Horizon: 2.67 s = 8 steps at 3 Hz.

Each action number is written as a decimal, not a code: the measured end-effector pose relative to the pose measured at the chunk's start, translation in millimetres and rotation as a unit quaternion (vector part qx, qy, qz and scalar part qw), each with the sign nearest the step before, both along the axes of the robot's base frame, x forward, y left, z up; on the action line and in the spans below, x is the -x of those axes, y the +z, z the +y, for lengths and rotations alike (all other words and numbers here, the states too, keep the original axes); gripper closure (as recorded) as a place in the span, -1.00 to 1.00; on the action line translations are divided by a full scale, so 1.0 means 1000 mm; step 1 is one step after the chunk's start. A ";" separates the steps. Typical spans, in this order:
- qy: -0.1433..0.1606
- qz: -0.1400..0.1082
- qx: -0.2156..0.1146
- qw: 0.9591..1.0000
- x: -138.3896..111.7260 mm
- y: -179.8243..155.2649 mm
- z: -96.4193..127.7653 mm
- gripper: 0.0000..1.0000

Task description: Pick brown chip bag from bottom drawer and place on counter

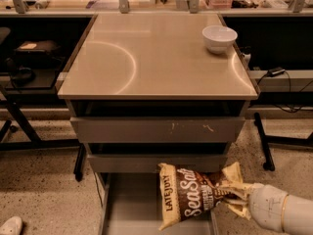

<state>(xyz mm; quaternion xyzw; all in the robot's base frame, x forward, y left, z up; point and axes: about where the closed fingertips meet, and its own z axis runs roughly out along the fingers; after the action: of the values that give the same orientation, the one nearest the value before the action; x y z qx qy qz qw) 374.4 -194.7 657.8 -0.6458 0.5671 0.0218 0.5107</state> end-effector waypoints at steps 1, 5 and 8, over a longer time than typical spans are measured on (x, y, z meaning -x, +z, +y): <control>0.031 -0.023 0.009 0.999 -0.033 0.080 0.022 1.00; 0.051 -0.084 0.070 0.993 -0.108 0.300 0.037 1.00; 0.016 -0.007 0.033 0.999 -0.218 0.233 0.050 1.00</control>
Offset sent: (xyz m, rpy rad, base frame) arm 0.0963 0.0635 0.2707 -0.1901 -0.1380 0.1546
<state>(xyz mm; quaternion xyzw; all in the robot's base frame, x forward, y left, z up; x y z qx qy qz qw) 592.8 -144.3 890.7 -0.6715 0.5535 0.0065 0.4926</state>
